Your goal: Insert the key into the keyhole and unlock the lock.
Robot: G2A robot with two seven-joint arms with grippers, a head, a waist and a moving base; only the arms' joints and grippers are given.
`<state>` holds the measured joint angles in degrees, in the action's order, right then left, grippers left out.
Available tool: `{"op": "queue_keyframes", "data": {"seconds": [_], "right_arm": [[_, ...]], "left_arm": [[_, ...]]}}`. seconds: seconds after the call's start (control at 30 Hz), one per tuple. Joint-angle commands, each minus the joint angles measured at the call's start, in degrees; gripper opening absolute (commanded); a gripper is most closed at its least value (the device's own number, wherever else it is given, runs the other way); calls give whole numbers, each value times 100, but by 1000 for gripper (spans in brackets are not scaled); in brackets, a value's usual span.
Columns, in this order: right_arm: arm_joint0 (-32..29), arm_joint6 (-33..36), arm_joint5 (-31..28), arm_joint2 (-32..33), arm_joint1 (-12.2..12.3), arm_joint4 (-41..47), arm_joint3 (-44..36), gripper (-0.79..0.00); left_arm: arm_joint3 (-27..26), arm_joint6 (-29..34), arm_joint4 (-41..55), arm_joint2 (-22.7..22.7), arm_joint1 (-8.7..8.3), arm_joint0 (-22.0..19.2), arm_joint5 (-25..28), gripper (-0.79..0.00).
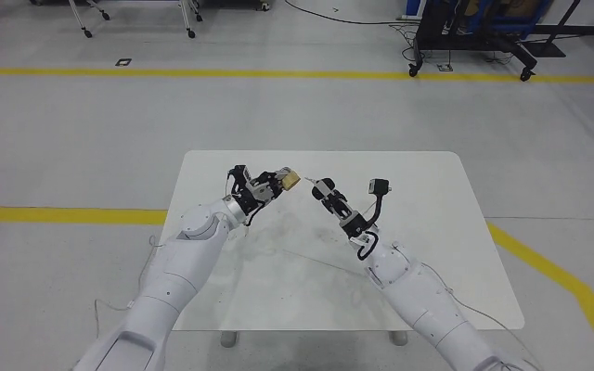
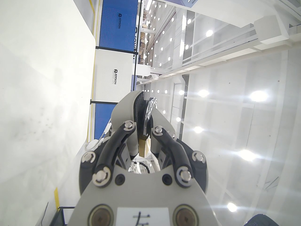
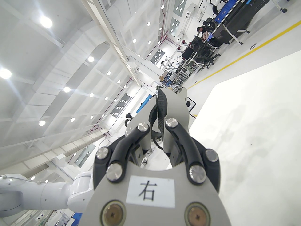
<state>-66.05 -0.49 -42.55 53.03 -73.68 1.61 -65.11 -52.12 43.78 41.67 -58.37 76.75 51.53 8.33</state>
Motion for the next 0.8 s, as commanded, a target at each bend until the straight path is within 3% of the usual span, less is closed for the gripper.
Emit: {"op": "queue_keyframes", "data": {"seconds": [0.0,0.13,0.43,0.77], "right_arm": [[-8,0,25,3,0,-5,-9,-785],[-194,-18,404,69,-5,-25,-180,-785],[-677,-483,1338,147,-29,-545,-875,-785],[-694,-470,1963,75,-154,-208,-1121,-785]], "left_arm": [[0,0,0,0,0,0,0,-785],[-43,-93,27,-24,1,39,-13,-785],[-516,-1290,-724,-22,5,286,121,-785],[-747,-1492,-1183,-17,7,400,13,-785]]}}
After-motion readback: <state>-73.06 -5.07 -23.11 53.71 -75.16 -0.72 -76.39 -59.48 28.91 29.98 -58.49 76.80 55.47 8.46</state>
